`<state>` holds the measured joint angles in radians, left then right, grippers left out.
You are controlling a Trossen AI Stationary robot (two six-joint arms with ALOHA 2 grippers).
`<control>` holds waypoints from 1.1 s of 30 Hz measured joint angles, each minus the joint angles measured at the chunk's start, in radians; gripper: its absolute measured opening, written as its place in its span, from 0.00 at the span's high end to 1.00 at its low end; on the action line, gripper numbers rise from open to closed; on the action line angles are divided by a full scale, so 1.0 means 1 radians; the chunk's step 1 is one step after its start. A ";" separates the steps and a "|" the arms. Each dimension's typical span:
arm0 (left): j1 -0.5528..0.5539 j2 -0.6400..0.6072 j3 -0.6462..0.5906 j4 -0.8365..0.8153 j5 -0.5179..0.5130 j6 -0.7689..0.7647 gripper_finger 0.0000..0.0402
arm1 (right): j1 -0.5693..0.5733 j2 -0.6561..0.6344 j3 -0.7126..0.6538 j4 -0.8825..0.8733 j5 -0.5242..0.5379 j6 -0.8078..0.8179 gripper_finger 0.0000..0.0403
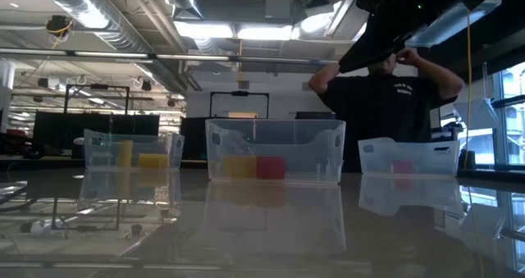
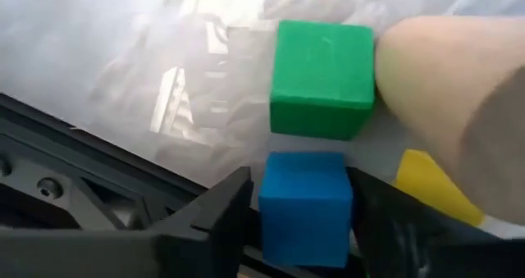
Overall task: Sort blocks by size
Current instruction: Put the blue square block into the bottom transparent bin
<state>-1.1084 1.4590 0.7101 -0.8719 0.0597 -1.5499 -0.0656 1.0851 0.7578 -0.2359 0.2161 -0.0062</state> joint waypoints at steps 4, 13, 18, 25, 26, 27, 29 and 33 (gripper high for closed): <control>0.002 -0.002 0.000 -0.007 0.016 0.036 0.70 | 0.000 0.000 0.000 0.000 0.000 0.001 0.30; 0.003 -0.077 0.061 -0.122 0.055 -0.023 0.71 | 0.000 0.000 0.000 0.001 0.000 0.000 0.30; 0.023 -0.172 0.152 -0.299 -0.024 -0.136 0.71 | 0.000 0.000 0.000 0.001 0.000 0.000 0.30; 0.120 -0.317 0.231 -0.384 -0.407 -0.189 0.71 | 0.000 0.000 0.000 0.001 0.000 0.000 0.30; 0.139 -0.335 0.232 -0.375 -0.482 -0.179 0.71 | 0.000 0.000 0.000 0.001 0.000 0.000 0.30; 0.159 -0.350 0.232 -0.369 -0.554 -0.164 0.71 | 0.000 0.000 0.000 0.001 0.000 0.000 0.30; 0.206 -0.369 0.232 -0.367 -0.676 -0.113 0.70 | 0.000 0.000 0.000 0.001 0.000 0.000 0.30; 0.329 -0.373 0.231 -0.349 -0.814 0.019 0.69 | 0.000 0.000 0.000 0.001 0.000 0.000 0.30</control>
<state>-0.7791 1.0860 0.9412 -1.2207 -0.7541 -1.5311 -0.0657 1.0851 0.7582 -0.2350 0.2161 -0.0059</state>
